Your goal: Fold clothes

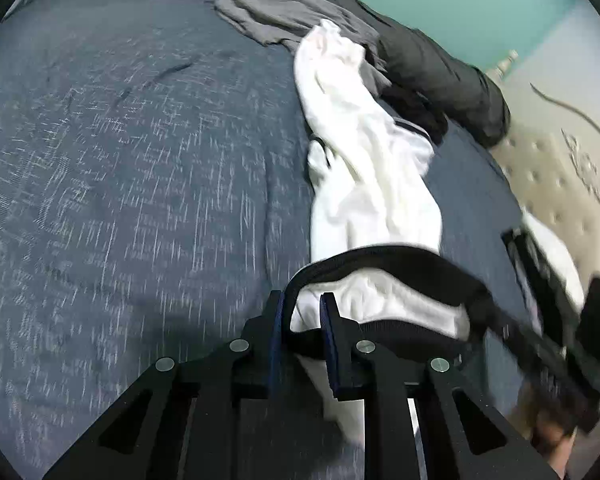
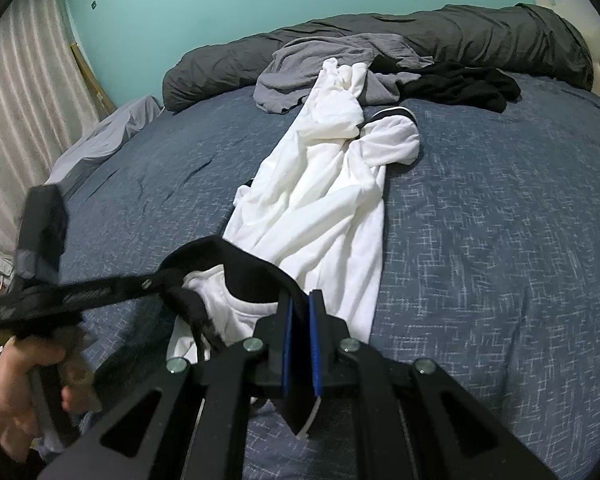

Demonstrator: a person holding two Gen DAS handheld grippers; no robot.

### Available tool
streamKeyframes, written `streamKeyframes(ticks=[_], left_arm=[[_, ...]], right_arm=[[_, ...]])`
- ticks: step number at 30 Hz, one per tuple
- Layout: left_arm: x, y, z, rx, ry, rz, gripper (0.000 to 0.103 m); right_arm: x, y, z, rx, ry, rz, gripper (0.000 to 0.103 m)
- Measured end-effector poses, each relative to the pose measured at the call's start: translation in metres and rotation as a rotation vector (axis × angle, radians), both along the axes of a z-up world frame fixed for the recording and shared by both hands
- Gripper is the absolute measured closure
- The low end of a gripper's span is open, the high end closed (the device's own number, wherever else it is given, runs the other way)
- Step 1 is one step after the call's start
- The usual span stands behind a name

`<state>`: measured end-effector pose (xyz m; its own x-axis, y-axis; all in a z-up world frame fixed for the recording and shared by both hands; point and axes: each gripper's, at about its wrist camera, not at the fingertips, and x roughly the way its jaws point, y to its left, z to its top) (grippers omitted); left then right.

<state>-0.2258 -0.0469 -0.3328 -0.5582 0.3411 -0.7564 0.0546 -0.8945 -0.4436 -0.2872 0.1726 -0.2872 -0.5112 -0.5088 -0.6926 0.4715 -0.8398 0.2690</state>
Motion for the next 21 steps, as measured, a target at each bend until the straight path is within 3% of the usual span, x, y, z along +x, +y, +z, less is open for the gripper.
streamKeyframes(ticks=[6,7,8,10,21], left_arm=[[0.005,0.005,0.002,-0.090,0.007,-0.031,0.082],[0.005,0.005,0.002,-0.103,0.010,-0.034,0.078],[0.003,0.005,0.003,-0.106,0.014,-0.034,0.070],[-0.002,0.006,0.001,-0.092,0.012,-0.033,0.066],[-0.004,-0.001,0.002,-0.085,0.022,-0.009,0.062]], right_arm=[[-0.004,0.007,0.001,0.004,0.002,-0.031,0.096],[-0.005,0.008,0.000,0.003,-0.001,-0.032,0.096],[-0.006,0.008,0.000,0.002,-0.004,-0.032,0.096],[-0.007,0.009,-0.001,-0.002,-0.012,-0.034,0.096],[-0.017,0.023,-0.006,-0.036,-0.046,-0.075,0.092]])
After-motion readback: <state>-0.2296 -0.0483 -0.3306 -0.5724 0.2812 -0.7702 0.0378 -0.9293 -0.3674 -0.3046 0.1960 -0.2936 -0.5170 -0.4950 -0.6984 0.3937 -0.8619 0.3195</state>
